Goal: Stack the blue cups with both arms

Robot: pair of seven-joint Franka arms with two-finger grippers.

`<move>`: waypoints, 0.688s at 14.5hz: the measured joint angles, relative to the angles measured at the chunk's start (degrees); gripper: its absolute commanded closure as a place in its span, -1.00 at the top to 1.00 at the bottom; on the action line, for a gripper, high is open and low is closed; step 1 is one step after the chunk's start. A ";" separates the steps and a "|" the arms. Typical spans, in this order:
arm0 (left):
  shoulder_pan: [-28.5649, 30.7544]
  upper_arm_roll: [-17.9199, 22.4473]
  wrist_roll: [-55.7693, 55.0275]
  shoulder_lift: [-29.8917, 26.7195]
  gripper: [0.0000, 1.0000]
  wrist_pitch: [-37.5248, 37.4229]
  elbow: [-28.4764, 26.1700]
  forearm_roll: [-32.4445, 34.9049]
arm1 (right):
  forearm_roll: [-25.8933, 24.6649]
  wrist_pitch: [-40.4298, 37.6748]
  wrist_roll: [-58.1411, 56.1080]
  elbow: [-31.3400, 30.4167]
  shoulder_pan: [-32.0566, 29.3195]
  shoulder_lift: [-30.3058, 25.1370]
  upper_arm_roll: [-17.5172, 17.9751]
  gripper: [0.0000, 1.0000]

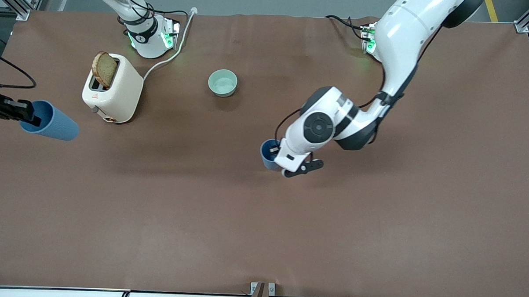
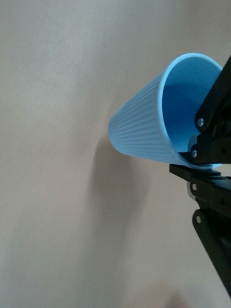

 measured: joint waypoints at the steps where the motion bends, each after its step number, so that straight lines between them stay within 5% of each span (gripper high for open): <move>1: -0.83 0.02 -1.57 1.12 -0.98 1.27 0.29 0.00 | 0.02 0.99 3.44 0.00 1.83 0.60 0.15 -0.99; 4: -2.06 0.03 -3.59 2.70 -0.74 1.76 0.68 0.00 | -0.06 2.40 14.72 0.02 8.43 1.90 1.29 -0.99; 5: -2.20 0.04 -4.10 2.91 -0.15 1.76 0.69 0.00 | -0.10 2.61 18.06 0.03 9.55 2.10 2.84 -0.99; 6: -2.23 0.04 -4.78 3.11 0.77 1.76 0.69 0.00 | -0.14 3.20 21.60 0.03 10.05 2.28 5.00 -0.99; 7: -2.20 0.07 -5.61 3.32 1.00 1.76 0.70 0.00 | -0.14 3.95 25.25 0.02 10.29 2.49 7.37 -0.99; 10: -1.95 0.20 -7.16 3.46 1.00 1.79 1.14 0.00 | -0.10 5.80 34.05 -0.14 10.64 4.10 14.47 -0.99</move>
